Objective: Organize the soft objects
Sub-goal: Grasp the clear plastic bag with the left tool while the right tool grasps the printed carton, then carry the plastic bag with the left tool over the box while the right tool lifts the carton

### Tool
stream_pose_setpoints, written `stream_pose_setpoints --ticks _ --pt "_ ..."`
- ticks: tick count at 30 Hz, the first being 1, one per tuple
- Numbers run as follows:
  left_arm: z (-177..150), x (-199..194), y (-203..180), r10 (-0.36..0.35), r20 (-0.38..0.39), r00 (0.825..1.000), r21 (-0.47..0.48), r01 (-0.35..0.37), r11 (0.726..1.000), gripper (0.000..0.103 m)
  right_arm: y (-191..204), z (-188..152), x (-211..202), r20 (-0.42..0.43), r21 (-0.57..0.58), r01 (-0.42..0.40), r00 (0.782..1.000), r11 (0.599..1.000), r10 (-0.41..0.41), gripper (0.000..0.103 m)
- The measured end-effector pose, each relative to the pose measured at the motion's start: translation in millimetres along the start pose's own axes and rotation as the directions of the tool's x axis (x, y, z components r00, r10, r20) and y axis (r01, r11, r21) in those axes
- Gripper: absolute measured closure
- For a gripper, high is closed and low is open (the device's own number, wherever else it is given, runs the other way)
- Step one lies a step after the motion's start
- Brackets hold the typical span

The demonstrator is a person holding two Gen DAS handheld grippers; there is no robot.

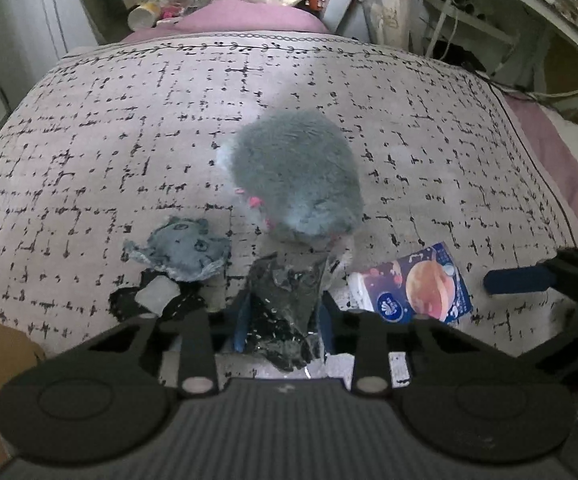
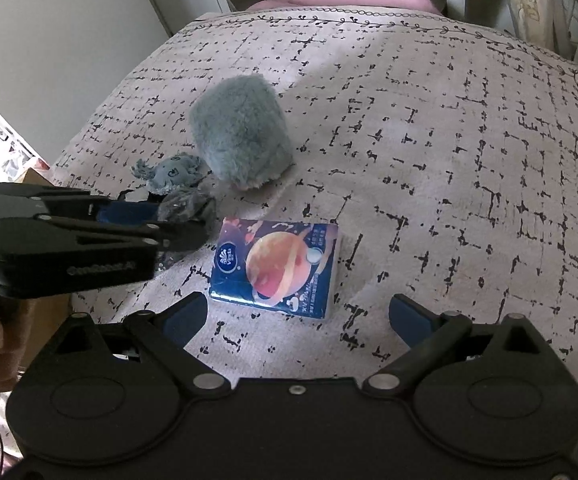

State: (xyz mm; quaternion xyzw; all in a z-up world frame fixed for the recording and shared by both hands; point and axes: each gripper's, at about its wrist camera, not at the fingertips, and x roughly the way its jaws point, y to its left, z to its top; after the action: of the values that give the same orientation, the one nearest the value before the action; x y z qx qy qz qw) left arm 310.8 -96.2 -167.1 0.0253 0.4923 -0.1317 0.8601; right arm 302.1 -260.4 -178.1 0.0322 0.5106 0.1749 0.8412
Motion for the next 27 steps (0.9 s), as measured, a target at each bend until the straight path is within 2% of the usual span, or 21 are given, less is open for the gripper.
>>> stream_pose_setpoints --ticks 5,12,14,16,20,27 --pt "-1.3 -16.1 6.5 -0.011 0.011 1.0 -0.027 0.012 1.0 0.072 8.7 1.1 8.9 0.019 0.017 0.01 1.0 1.0 -0.01 0.001" --pt "-4.1 -37.7 13.0 -0.003 0.025 1.0 -0.043 0.005 0.999 0.072 21.5 -2.7 20.5 0.074 -0.013 0.084 0.994 0.996 -0.083 0.0" --pt "-5.2 -42.0 13.9 -0.001 0.029 1.0 -0.05 0.003 0.999 0.072 26.0 -3.2 21.6 0.082 -0.03 0.116 0.99 0.993 -0.114 0.006" --pt "-6.8 -46.5 15.2 0.005 0.037 0.999 -0.061 -0.002 0.998 0.072 30.6 -3.1 20.0 0.094 -0.054 0.147 0.985 0.988 -0.142 0.03" --pt "-10.9 -55.8 18.0 0.025 0.058 0.998 -0.08 -0.02 0.997 0.072 32.8 -2.9 10.1 0.103 -0.062 0.1 0.99 0.993 -0.093 0.031" --pt "-17.0 -77.6 21.5 0.036 0.086 0.996 -0.116 -0.026 0.993 0.072 32.9 -6.4 -12.5 0.132 -0.047 0.085 0.988 0.995 -0.078 0.031"
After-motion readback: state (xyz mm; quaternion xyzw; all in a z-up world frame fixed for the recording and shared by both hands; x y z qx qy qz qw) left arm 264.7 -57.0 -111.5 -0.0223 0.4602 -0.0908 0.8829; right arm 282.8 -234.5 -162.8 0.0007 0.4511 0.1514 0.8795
